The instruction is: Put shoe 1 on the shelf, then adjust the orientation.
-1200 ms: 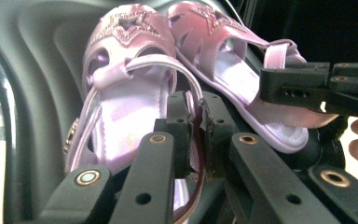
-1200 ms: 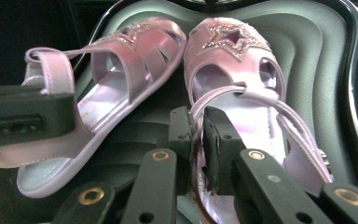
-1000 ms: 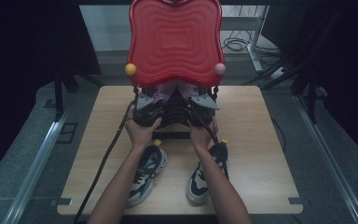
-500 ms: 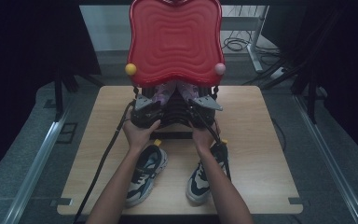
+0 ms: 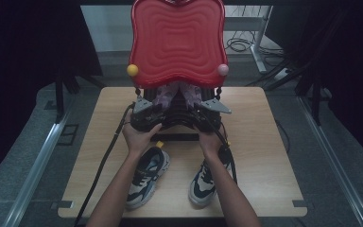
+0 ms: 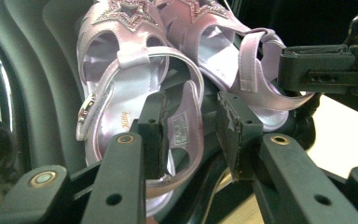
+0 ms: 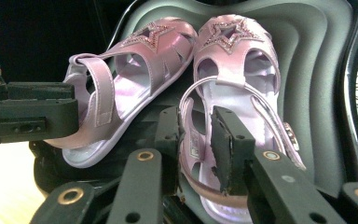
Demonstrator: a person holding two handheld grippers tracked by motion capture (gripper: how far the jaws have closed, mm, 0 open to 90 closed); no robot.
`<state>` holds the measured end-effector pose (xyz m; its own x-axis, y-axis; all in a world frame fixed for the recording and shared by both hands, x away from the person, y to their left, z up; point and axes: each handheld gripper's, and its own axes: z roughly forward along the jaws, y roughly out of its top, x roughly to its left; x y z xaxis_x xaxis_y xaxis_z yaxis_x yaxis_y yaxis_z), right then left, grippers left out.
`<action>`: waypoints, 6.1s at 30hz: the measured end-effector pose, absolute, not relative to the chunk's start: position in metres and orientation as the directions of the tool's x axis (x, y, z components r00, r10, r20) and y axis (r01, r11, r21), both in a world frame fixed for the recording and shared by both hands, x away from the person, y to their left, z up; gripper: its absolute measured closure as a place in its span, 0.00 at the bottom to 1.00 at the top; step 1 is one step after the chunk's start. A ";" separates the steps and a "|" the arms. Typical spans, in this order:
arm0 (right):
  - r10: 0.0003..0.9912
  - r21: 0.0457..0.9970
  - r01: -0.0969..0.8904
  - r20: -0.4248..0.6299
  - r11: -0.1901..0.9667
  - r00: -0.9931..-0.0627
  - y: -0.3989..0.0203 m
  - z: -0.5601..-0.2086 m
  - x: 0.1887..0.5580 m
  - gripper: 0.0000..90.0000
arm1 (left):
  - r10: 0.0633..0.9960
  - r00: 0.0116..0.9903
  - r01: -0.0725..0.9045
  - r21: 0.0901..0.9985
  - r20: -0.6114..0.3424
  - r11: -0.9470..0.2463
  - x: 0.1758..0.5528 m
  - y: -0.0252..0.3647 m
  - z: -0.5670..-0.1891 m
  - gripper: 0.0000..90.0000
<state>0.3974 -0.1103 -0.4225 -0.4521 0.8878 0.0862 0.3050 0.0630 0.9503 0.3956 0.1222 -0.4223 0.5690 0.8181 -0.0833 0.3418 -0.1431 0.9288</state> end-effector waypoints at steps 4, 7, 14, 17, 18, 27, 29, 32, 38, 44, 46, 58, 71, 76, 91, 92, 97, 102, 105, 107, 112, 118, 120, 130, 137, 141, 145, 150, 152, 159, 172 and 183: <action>0.884 0.948 0.313 0.102 0.052 -0.457 -0.114 -0.421 0.394 0.78 | 0.815 0.573 0.341 0.929 -0.084 -0.144 0.392 0.124 -0.419 0.70; 0.877 0.948 0.314 0.112 0.047 -0.467 -0.117 -0.420 0.391 0.77 | 0.811 0.578 0.347 0.927 -0.090 -0.144 0.389 0.127 -0.417 0.70; 0.855 0.948 0.314 0.128 0.043 -0.503 -0.124 -0.419 0.379 0.73 | 0.804 0.585 0.364 0.920 -0.106 -0.144 0.380 0.134 -0.413 0.69; 0.845 0.948 0.316 0.129 0.049 -0.518 -0.129 -0.419 0.373 0.71 | 0.800 0.587 0.371 0.919 -0.119 -0.136 0.375 0.138 -0.412 0.68; 0.842 0.948 0.314 0.131 0.048 -0.523 -0.130 -0.419 0.371 0.71 | 0.800 0.587 0.372 0.919 -0.123 -0.132 0.373 0.139 -0.412 0.67; 0.812 0.946 0.323 0.167 0.028 -0.559 -0.146 -0.421 0.357 0.68 | 0.787 0.597 0.386 0.916 -0.158 -0.109 0.357 0.153 -0.414 0.66; 0.810 0.945 0.325 0.171 0.026 -0.561 -0.150 -0.422 0.354 0.67 | 0.785 0.597 0.389 0.915 -0.165 -0.104 0.353 0.157 -0.415 0.66; 0.805 0.941 0.338 0.188 0.016 -0.563 -0.157 -0.425 0.350 0.67 | 0.786 0.595 0.390 0.915 -0.167 -0.100 0.347 0.161 -0.416 0.66; 0.814 0.954 0.299 0.177 -0.004 -0.553 -0.171 -0.430 0.337 0.66 | 0.783 0.594 0.398 0.914 -0.187 -0.083 0.333 0.171 -0.422 0.66; 0.799 0.954 0.300 0.167 0.017 -0.577 -0.180 -0.432 0.324 0.65 | 0.785 0.586 0.411 0.909 -0.203 -0.072 0.322 0.182 -0.429 0.65; 0.793 0.957 0.288 0.151 0.031 -0.590 -0.181 -0.433 0.318 0.64 | 0.783 0.586 0.414 0.907 -0.207 -0.070 0.320 0.184 -0.430 0.64; 0.763 0.949 0.306 0.138 0.082 -0.632 -0.185 -0.442 0.301 0.61 | 0.768 0.609 0.441 0.889 -0.199 -0.120 0.295 0.188 -0.446 0.61; 0.742 0.931 0.334 0.119 0.147 -0.660 -0.194 -0.445 0.291 0.60 | 0.757 0.611 0.494 0.859 -0.234 -0.133 0.269 0.210 -0.456 0.60; 0.741 0.924 0.347 0.119 0.162 -0.661 -0.197 -0.448 0.290 0.59 | 0.755 0.609 0.512 0.848 -0.245 -0.137 0.263 0.216 -0.461 0.60; 0.752 0.918 0.361 0.120 0.164 -0.648 -0.205 -0.451 0.286 0.58 | 0.736 0.626 0.533 0.830 -0.258 -0.163 0.255 0.220 -0.471 0.60; 0.754 0.919 0.360 0.122 0.159 -0.646 -0.205 -0.450 0.286 0.58 | 0.729 0.635 0.530 0.830 -0.254 -0.173 0.255 0.220 -0.469 0.64; 0.761 0.923 0.355 0.121 0.150 -0.637 -0.208 -0.449 0.283 0.58 | 0.707 0.656 0.533 0.825 -0.264 -0.187 0.251 0.220 -0.460 0.81; 0.766 0.925 0.351 0.121 0.144 -0.631 -0.208 -0.447 0.282 0.58 | 0.695 0.670 0.539 0.815 -0.261 -0.212 0.247 0.214 -0.460 0.96; 0.769 0.925 0.353 0.123 0.139 -0.627 -0.208 -0.447 0.282 0.58 | 0.702 0.668 0.530 0.821 -0.248 -0.213 0.245 0.213 -0.458 0.99; 0.773 0.926 0.347 0.111 0.148 -0.624 -0.207 -0.446 0.282 0.58 | 0.704 0.665 0.528 0.823 -0.248 -0.209 0.244 0.215 -0.456 1.00; 0.778 0.925 0.347 0.102 0.156 -0.621 -0.207 -0.446 0.281 0.57 | 0.696 0.675 0.524 0.823 -0.243 -0.220 0.240 0.214 -0.452 1.00; 0.782 0.929 0.339 0.101 0.147 -0.616 -0.208 -0.444 0.280 0.57 | 0.680 0.689 0.524 0.821 -0.253 -0.225 0.236 0.207 -0.449 1.00; 0.783 0.932 0.335 0.104 0.139 -0.614 -0.210 -0.443 0.279 0.57 | 0.671 0.697 0.523 0.819 -0.252 -0.236 0.235 0.205 -0.450 1.00; 0.791 0.934 0.337 0.118 0.117 -0.601 -0.218 -0.441 0.280 0.57 | 0.654 0.706 0.573 0.762 -0.271 -0.303 0.218 0.189 -0.470 1.00; 0.791 0.933 0.341 0.120 0.117 -0.600 -0.217 -0.442 0.280 0.57 | 0.640 0.711 0.600 0.726 -0.291 -0.337 0.213 0.177 -0.485 1.00; 0.790 0.931 0.345 0.120 0.121 -0.601 -0.216 -0.443 0.281 0.56 | 0.636 0.717 0.607 0.705 -0.286 -0.367 0.212 0.169 -0.492 1.00; 0.791 0.930 0.348 0.122 0.121 -0.599 -0.216 -0.443 0.281 0.56 | 0.639 0.713 0.621 0.684 -0.288 -0.384 0.214 0.165 -0.498 1.00; 0.792 0.929 0.350 0.122 0.121 -0.598 -0.216 -0.443 0.281 0.56 | 0.648 0.711 0.627 0.663 -0.273 -0.409 0.214 0.159 -0.506 1.00; 0.791 0.929 0.348 0.118 0.125 -0.600 -0.216 -0.444 0.282 0.56 | 0.644 0.715 0.626 0.659 -0.272 -0.417 0.213 0.157 -0.508 1.00; 0.791 0.928 0.348 0.114 0.131 -0.601 -0.214 -0.445 0.282 0.56 | 0.651 0.710 0.637 0.640 -0.269 -0.430 0.213 0.154 -0.512 1.00; 0.795 0.928 0.353 0.120 0.124 -0.595 -0.217 -0.445 0.282 0.56 | 0.670 0.690 0.657 0.626 -0.275 -0.420 0.214 0.159 -0.518 1.00; 0.797 0.927 0.353 0.117 0.126 -0.592 -0.216 -0.446 0.282 0.55 | 0.699 0.664 0.672 0.623 -0.267 -0.400 0.214 0.173 -0.517 1.00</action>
<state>0.2823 -0.2162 -0.4460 -0.5922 0.7972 0.1172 0.3532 0.1260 0.9270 0.2139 0.1730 -0.5171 0.6635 0.6989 -0.2670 0.6719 -0.3997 0.6235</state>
